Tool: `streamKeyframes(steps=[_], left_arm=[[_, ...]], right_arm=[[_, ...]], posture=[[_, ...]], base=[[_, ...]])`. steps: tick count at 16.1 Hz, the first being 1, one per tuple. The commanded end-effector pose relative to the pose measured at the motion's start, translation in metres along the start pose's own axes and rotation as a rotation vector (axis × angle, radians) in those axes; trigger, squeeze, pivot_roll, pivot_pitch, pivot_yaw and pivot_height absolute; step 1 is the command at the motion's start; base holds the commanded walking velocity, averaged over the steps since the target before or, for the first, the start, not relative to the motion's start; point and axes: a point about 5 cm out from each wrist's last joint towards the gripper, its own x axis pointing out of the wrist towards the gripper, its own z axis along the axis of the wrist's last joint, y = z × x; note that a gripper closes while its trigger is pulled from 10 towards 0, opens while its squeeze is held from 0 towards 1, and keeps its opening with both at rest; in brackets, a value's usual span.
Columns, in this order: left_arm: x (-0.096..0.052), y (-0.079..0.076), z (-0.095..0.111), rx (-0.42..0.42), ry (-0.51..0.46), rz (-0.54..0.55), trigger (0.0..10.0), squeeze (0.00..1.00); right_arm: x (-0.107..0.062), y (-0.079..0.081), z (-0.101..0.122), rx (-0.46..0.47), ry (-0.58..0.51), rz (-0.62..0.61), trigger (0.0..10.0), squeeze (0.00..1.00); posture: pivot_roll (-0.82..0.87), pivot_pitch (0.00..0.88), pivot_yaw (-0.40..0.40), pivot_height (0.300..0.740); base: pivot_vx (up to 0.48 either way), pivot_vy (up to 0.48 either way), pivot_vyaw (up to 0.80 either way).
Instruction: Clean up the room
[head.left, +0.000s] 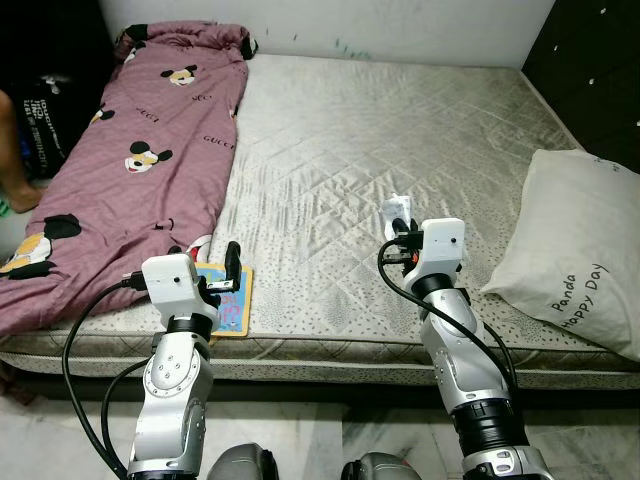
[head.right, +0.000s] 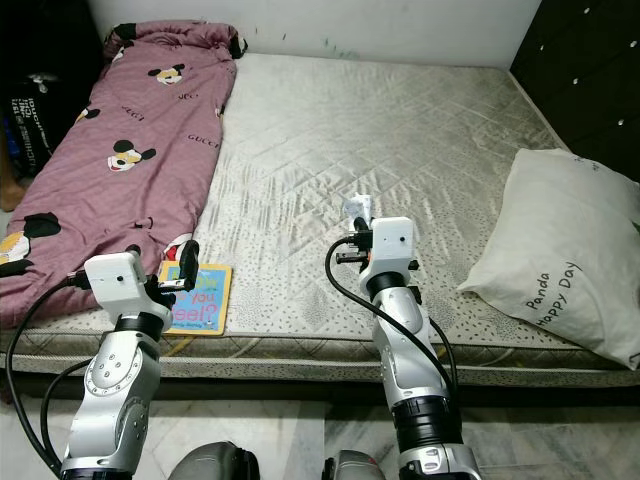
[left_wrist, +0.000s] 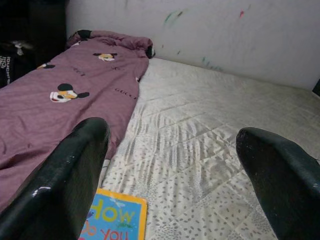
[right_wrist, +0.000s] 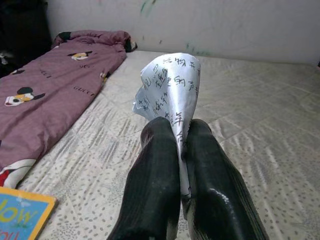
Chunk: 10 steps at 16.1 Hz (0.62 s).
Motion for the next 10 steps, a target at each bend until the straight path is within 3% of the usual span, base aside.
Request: streamKeyframes(steps=[1, 3, 7, 10], left_arm=[[-0.0004, -0.0018, 0.0042, -0.001, -0.02, -0.01, 10.0, 0.0], [0.0004, -0.0021, 0.0045, -0.001, -0.023, -0.013, 10.0, 0.0], [0.001, -0.0031, 0.004, 0.004, -0.025, -0.021, 10.0, 0.0], [0.0014, -0.0038, 0.0034, 0.0, -0.018, -0.019, 10.0, 0.0]], right_arm=[[0.0011, 0.0001, 0.0016, 0.003, 0.003, 0.004, 10.0, 0.0], [0.0027, 0.0002, 0.003, 0.006, 0.0, 0.003, 10.0, 0.0], [0.0034, 0.0001, 0.0027, 0.001, 0.001, 0.003, 10.0, 0.0], [0.0036, 0.0012, 0.0026, -0.006, 0.002, 0.015, 10.0, 0.0]], posture=[[0.0, 0.033, -0.037, 0.74], [0.01, 0.031, -0.038, 0.74], [0.01, 0.028, -0.04, 0.74], [0.0, 0.028, -0.039, 0.74]], base=[[0.255, 0.0, 0.0], [0.139, 0.0, 0.0], [0.072, 0.0, -0.58], [0.174, 0.0, 0.0]])
